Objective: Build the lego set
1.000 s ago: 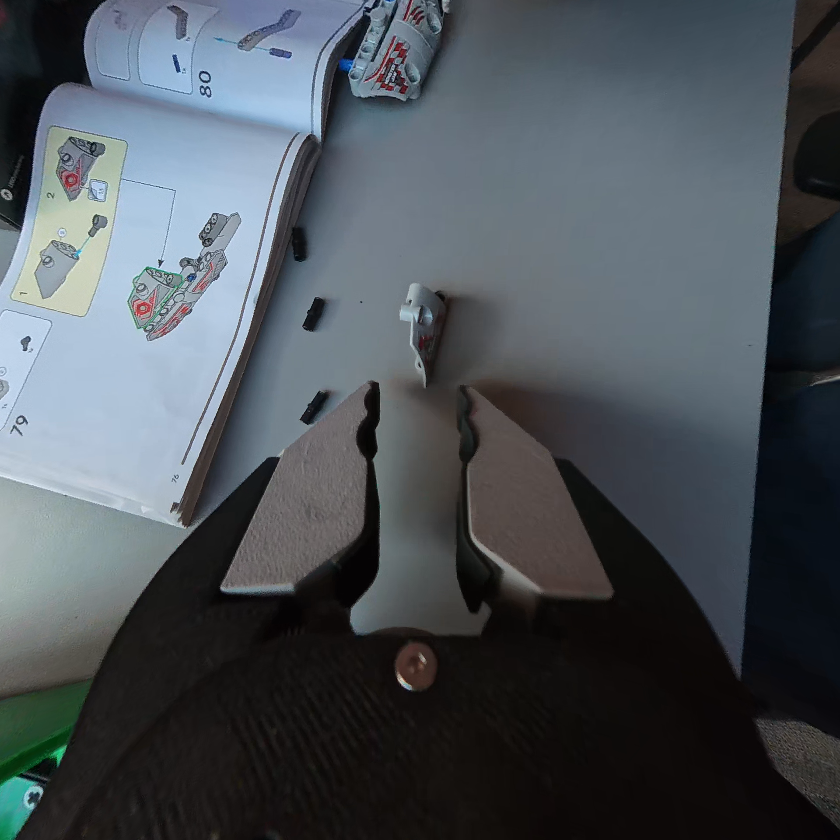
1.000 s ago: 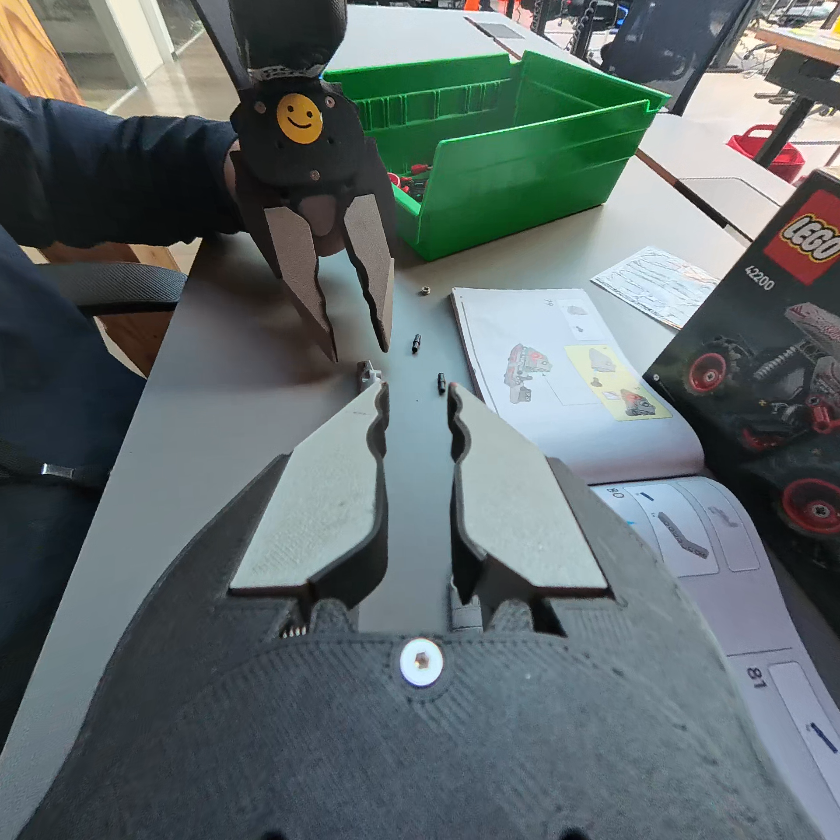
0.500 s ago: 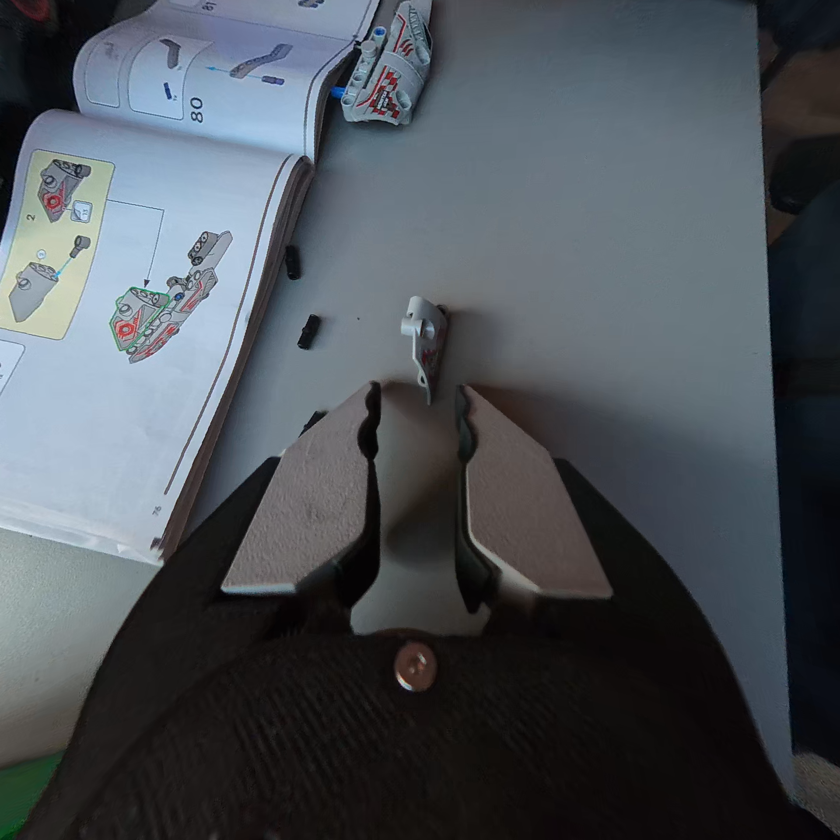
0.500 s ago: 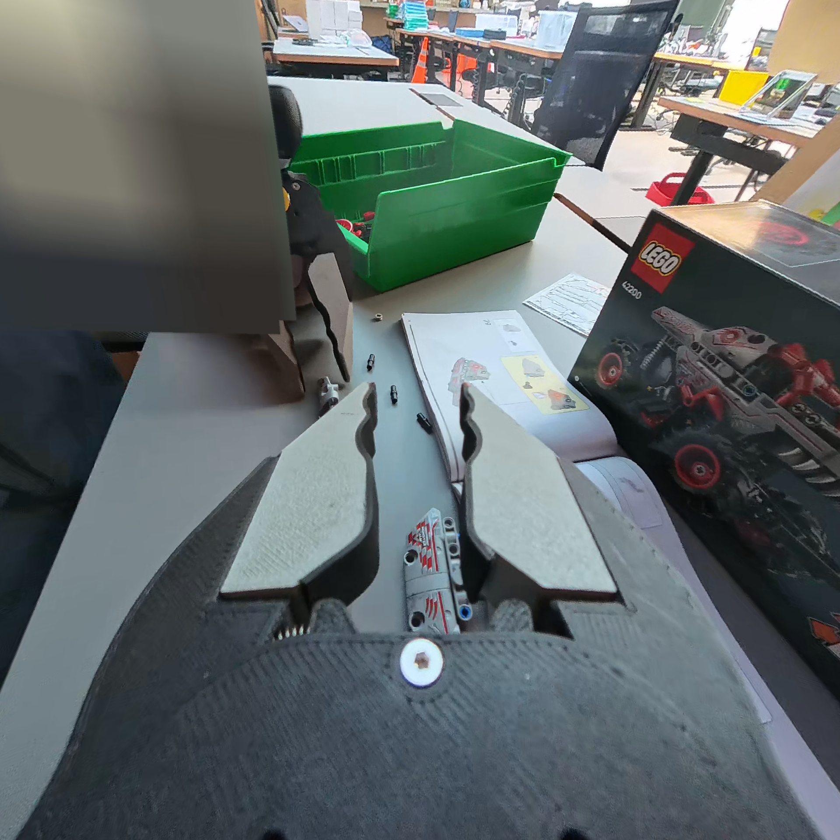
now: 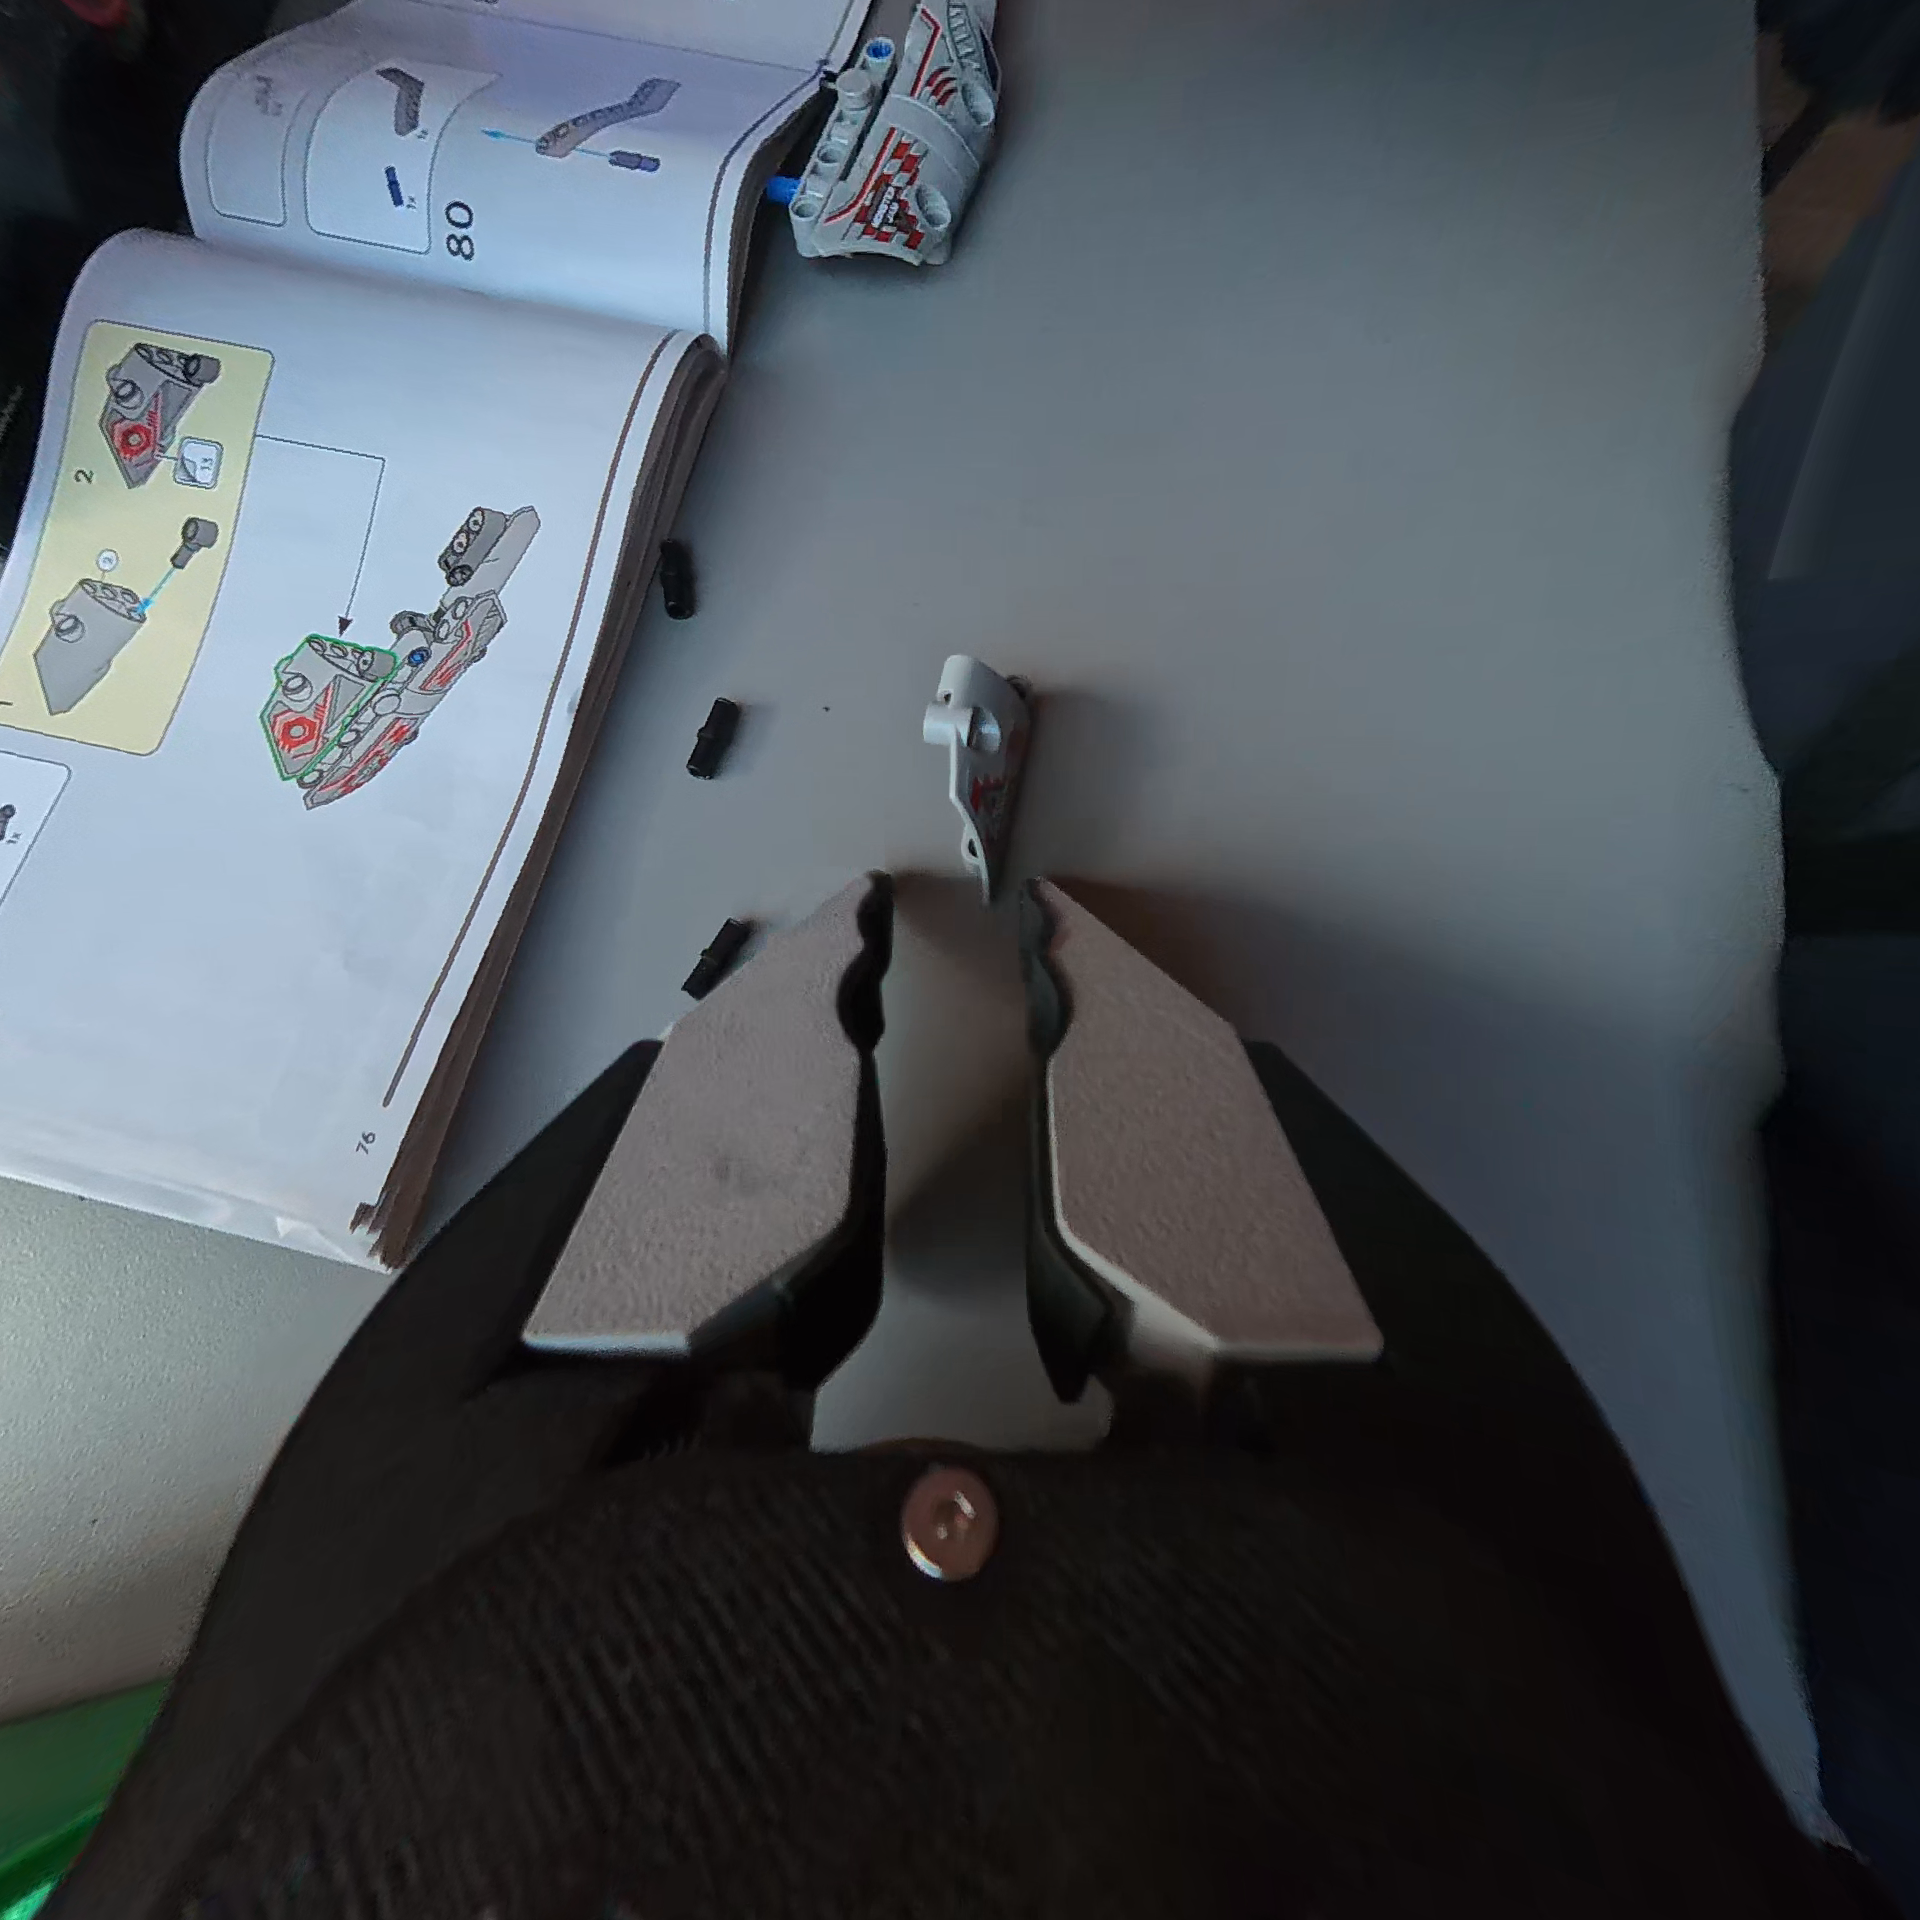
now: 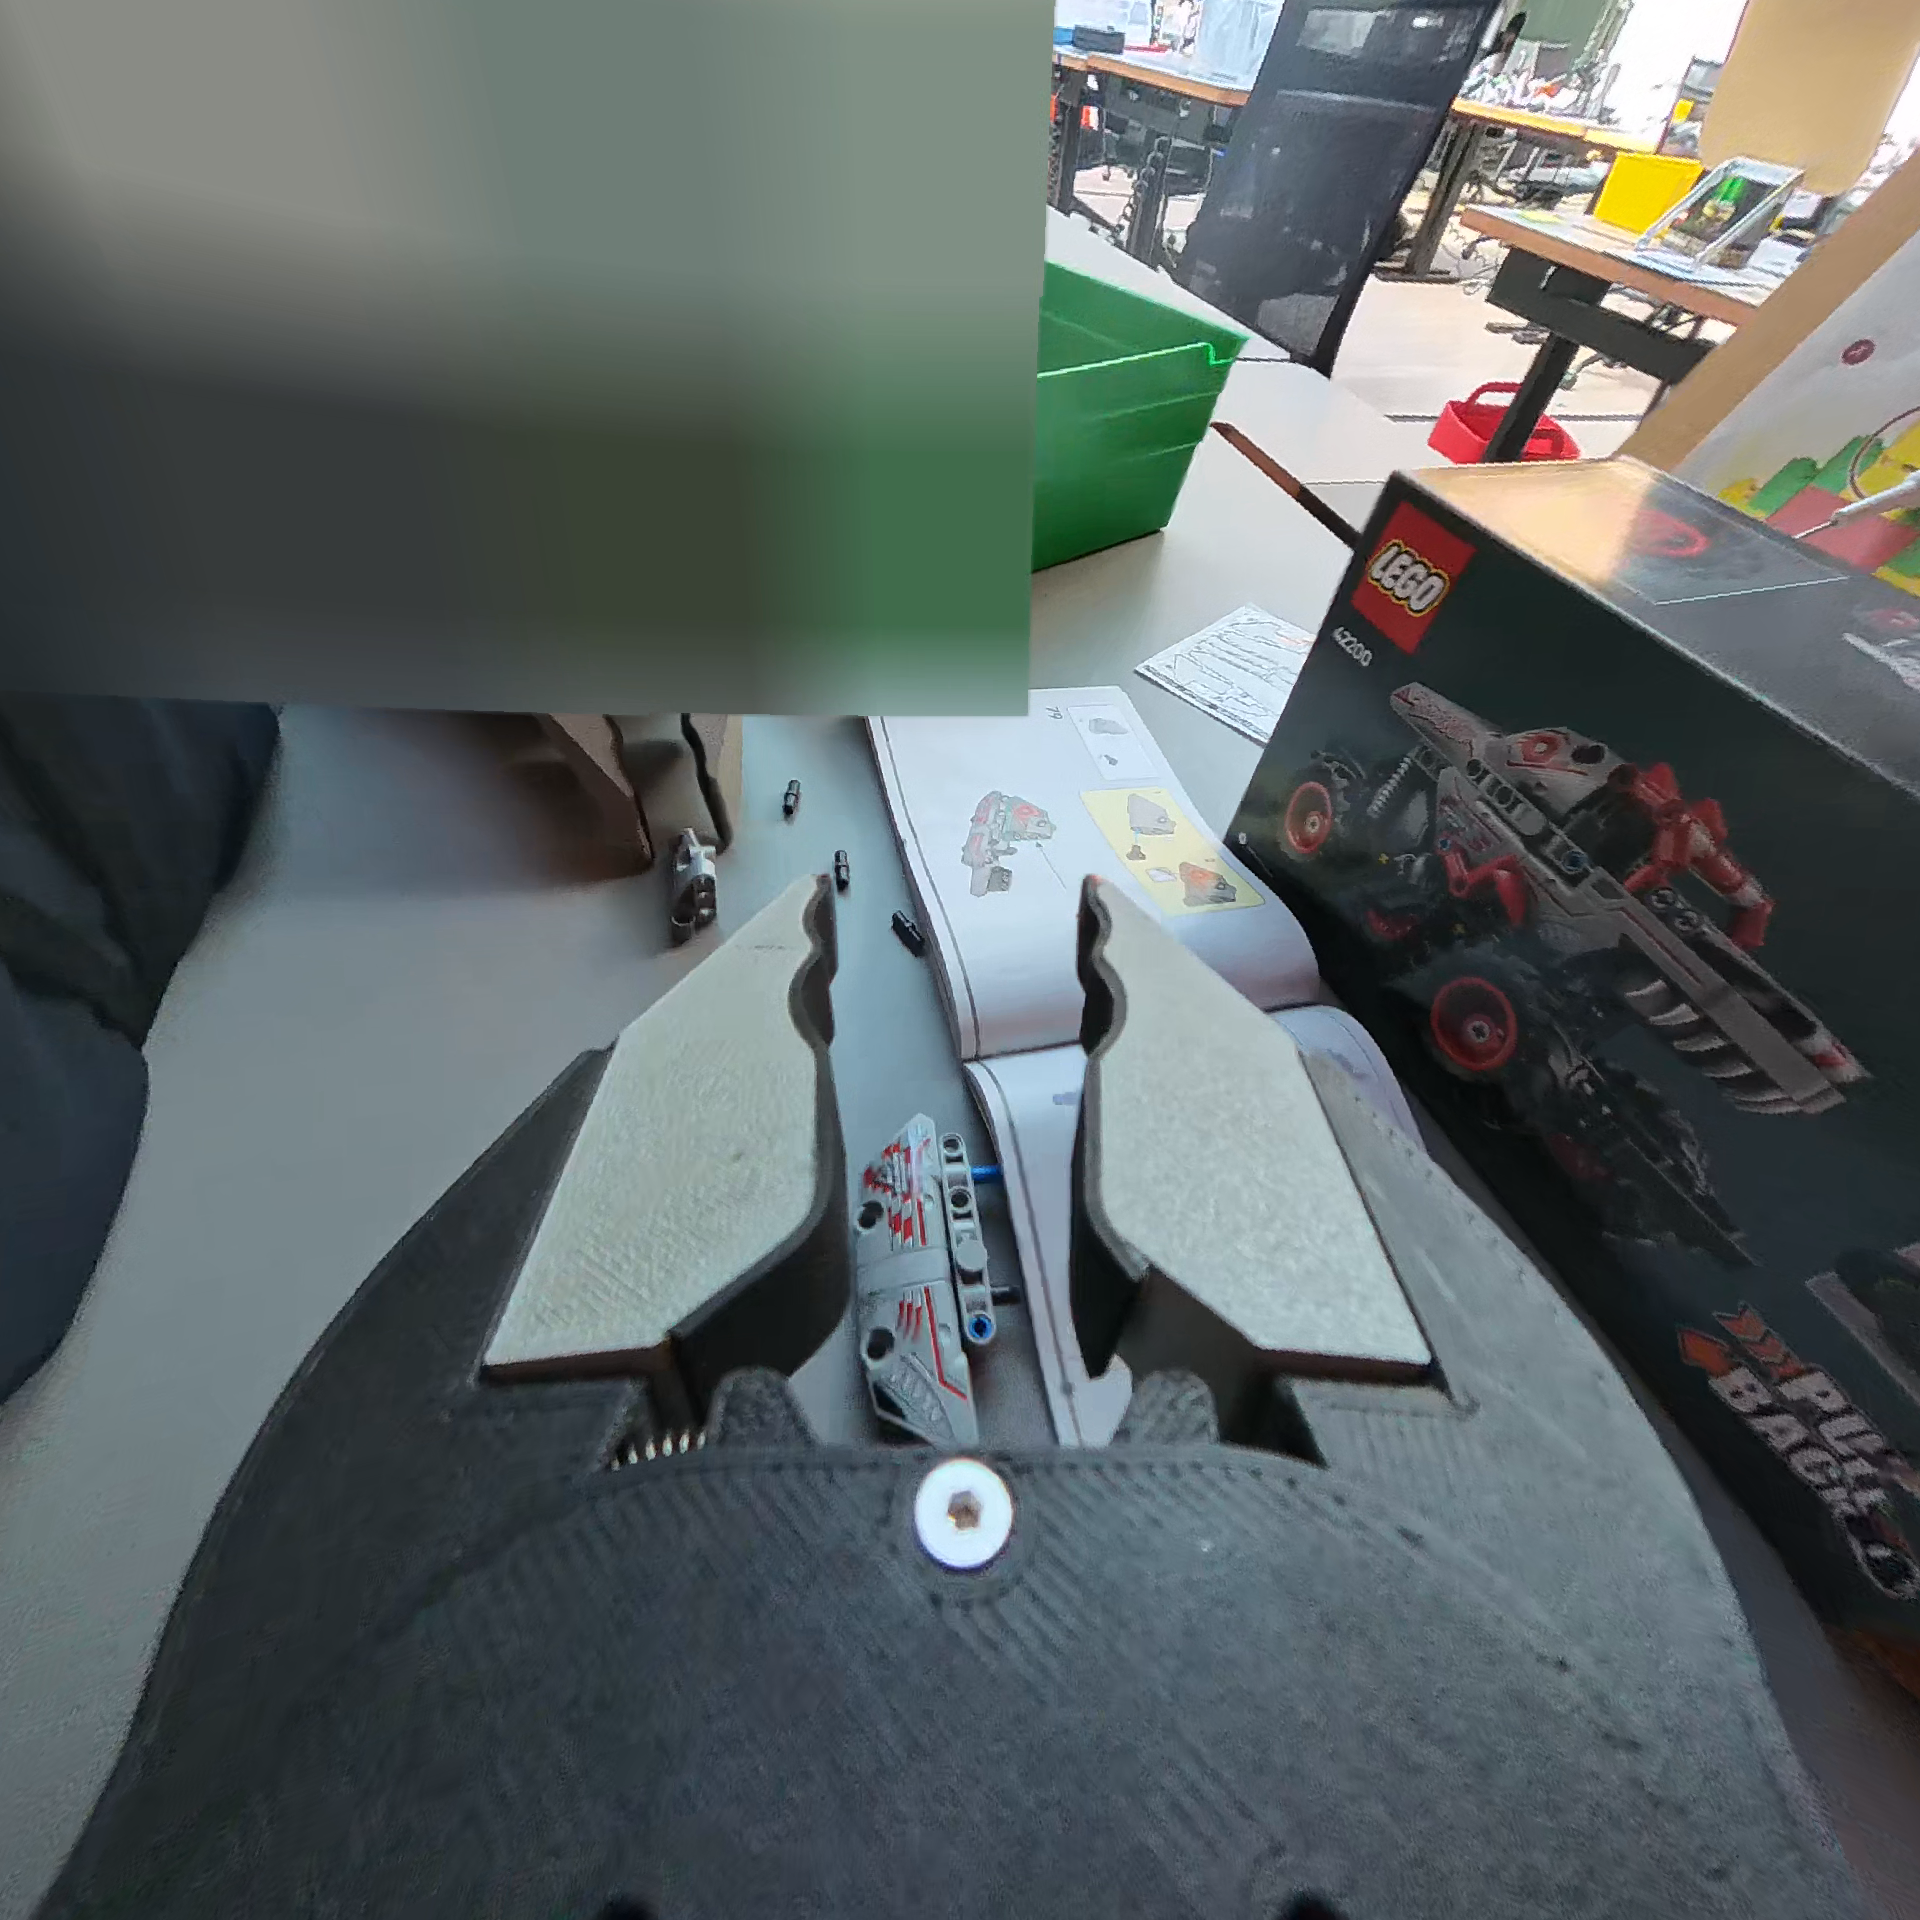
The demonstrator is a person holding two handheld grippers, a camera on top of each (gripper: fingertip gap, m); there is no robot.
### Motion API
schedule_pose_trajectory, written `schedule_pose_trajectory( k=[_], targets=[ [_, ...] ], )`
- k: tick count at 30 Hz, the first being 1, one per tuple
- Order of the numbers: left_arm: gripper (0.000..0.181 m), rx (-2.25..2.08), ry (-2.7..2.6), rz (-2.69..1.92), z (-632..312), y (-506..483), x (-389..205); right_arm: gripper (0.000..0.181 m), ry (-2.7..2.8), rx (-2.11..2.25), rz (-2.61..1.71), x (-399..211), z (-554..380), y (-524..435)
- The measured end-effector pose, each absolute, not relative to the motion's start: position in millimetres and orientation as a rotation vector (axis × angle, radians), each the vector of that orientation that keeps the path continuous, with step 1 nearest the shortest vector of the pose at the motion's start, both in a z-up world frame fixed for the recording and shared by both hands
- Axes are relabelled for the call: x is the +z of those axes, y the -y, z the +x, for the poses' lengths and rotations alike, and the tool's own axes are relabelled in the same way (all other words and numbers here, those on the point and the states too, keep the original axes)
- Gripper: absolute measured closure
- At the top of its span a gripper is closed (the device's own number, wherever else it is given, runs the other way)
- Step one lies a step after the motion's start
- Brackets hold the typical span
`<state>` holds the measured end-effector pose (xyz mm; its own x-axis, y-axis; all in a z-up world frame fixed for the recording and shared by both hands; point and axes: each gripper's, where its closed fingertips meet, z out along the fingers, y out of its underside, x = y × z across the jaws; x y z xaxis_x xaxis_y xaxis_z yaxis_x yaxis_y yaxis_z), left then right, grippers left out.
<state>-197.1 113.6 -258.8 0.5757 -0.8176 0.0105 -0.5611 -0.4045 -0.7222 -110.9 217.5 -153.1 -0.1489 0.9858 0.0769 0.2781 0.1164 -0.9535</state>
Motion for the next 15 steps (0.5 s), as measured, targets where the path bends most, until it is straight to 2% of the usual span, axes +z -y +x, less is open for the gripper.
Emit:
schedule_pose_trajectory(
  k=[1,4,8,10,15],
  targets=[
    [0.16,-0.481,-1.094,-2.121,-197.2,-113.6,-258.8,0.138,1.562,1.066,-1.277,-152.1,-108.3,-221.6],
    [0.169,-0.479,-1.107,-2.114,-196.5,-112.4,-258.9,0.138,1.508,1.051,-1.283,-147.7,-103.8,-233.3],
    [0.172,-0.46,-1.107,-2.108,-196.8,-113.4,-258.7,0.122,1.476,1.084,-1.314,-151.7,-107.1,-237.7],
    [0.181,-0.453,-1.113,-2.102,-196.7,-113.0,-258.6,0.117,1.468,1.081,-1.318,-153.9,-110.2,-238.1],
    [0.181,-0.407,-1.146,-2.077,-194.5,-112.0,-259.1,0.112,1.451,1.056,-1.315,-157.7,-115.4,-238.3]
  ],
)
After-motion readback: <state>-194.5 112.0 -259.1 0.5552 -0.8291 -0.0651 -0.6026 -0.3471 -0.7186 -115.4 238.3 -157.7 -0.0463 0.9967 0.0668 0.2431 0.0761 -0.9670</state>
